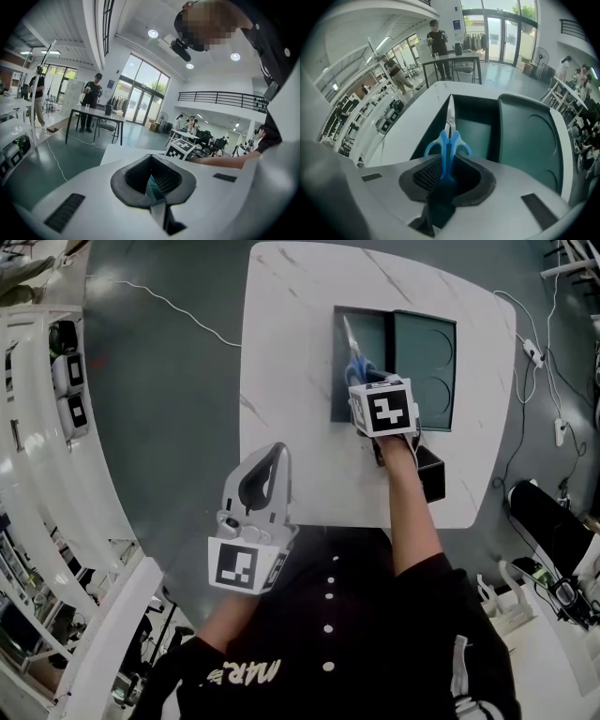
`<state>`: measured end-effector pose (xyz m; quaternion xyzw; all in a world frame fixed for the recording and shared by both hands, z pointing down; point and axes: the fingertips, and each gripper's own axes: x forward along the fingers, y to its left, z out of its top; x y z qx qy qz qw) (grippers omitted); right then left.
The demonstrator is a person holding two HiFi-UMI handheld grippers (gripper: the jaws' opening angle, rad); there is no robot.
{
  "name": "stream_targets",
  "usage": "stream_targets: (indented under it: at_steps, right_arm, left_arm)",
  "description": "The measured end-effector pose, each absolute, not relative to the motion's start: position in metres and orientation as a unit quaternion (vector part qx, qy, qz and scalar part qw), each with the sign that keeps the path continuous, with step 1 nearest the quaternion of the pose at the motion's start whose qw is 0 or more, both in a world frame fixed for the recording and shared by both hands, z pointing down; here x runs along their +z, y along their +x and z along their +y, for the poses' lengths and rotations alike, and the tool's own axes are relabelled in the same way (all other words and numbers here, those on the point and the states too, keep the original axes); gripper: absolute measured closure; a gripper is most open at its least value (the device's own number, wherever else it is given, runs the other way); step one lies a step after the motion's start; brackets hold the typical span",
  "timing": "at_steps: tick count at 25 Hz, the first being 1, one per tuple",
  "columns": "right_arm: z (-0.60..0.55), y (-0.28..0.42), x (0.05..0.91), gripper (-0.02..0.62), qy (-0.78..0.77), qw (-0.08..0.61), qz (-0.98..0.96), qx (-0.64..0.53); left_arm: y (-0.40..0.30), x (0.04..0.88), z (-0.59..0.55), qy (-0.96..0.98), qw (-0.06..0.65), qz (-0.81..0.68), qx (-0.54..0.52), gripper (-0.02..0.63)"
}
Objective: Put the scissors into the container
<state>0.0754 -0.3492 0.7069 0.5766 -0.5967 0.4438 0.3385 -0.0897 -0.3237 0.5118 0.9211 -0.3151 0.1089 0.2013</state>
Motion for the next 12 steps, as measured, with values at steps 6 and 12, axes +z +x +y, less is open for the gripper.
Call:
stream_targets:
  at_steps: [6, 12]
  right_arm:
    - [-0.352, 0.075, 0.713, 0.503, 0.564, 0.381, -0.594, 0.428]
    - [-0.346, 0.078, 0.725, 0.503, 0.542, 0.479, -0.575, 0.383]
  left_arm:
    - [-0.085, 0.518, -0.325, 0.92, 0.209, -0.311, 0.112, 0.58]
    - [-0.087, 0.527, -0.328, 0.918, 0.215, -0.311, 0.12, 0.58]
